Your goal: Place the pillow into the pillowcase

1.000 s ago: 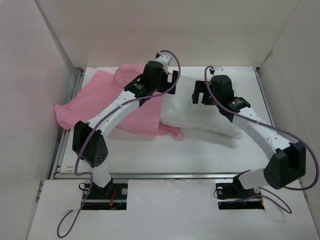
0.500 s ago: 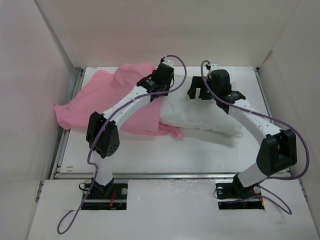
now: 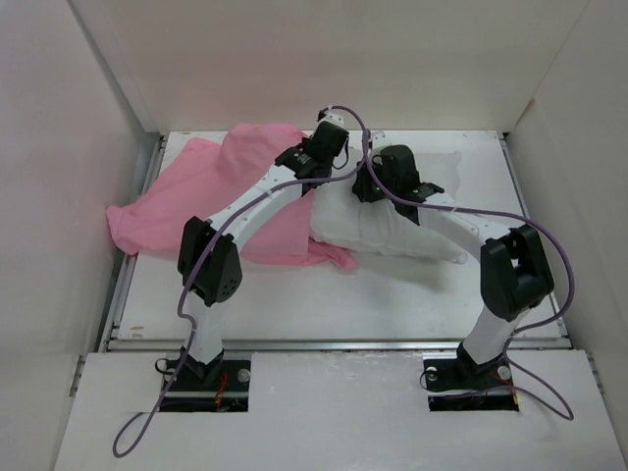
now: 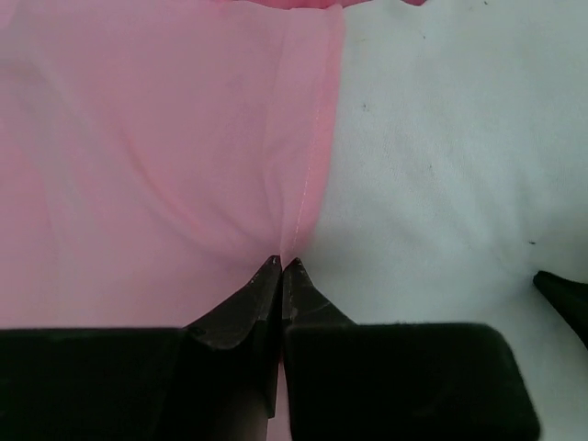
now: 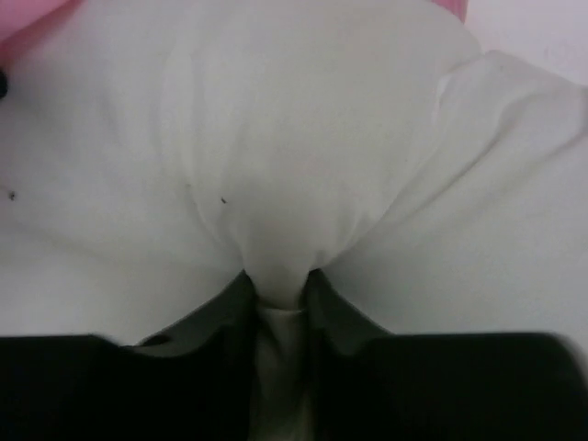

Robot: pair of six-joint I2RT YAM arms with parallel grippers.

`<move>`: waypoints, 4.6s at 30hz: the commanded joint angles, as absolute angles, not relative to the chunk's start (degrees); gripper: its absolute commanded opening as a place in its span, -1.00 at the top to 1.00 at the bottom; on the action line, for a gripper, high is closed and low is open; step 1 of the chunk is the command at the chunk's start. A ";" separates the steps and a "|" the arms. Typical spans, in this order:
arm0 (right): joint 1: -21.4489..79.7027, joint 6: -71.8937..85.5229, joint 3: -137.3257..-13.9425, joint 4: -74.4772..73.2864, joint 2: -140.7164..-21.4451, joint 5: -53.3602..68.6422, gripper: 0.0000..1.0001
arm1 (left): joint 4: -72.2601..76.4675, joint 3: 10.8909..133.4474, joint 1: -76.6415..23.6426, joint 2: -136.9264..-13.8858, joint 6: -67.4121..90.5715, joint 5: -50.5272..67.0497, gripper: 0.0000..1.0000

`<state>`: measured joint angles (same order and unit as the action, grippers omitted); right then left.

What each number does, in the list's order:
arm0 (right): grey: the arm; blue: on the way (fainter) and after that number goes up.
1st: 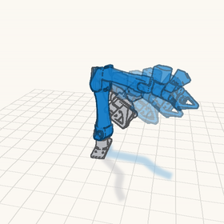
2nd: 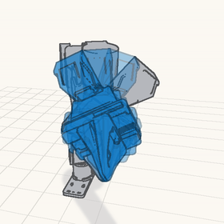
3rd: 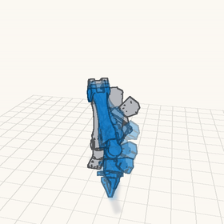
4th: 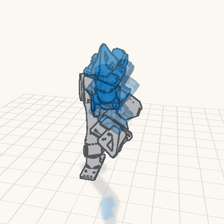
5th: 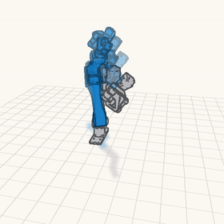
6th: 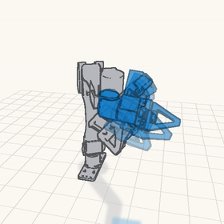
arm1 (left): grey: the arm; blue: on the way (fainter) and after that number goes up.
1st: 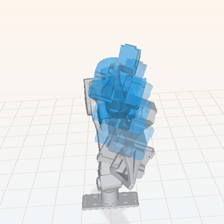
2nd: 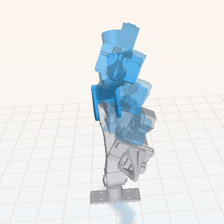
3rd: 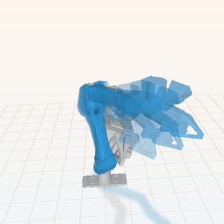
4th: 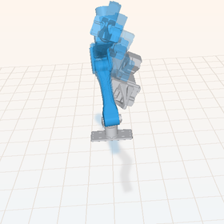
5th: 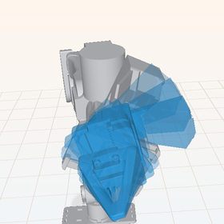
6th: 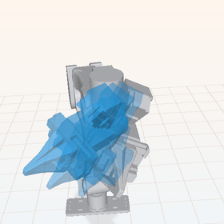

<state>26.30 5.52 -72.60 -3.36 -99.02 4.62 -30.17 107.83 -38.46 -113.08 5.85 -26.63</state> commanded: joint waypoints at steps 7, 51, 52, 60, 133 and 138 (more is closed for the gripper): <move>25.58 10.62 -68.39 9.21 -92.57 16.24 1.00 | -27.69 112.06 -39.20 -106.44 5.01 -23.31 1.00; 23.48 8.54 -67.82 9.60 -91.85 11.76 -0.43 | -19.95 104.15 -29.09 -102.04 16.17 -3.52 1.00; 22.68 7.05 -69.07 7.93 -91.85 13.43 -0.46 | -19.43 104.15 -28.48 -102.04 15.56 -3.52 1.00; 18.02 -3.75 -91.90 -9.26 -106.58 29.60 -0.80 | -18.02 104.67 -28.48 -102.04 14.94 -2.29 1.00; 23.65 53.62 -41.66 75.88 -91.94 0.70 0.00 | -20.05 95.55 -47.48 -96.18 10.63 22.42 -1.00; 23.64 44.06 -46.56 57.78 -86.93 3.42 -0.43 | -19.16 90.71 -46.41 -85.80 11.34 13.99 -1.00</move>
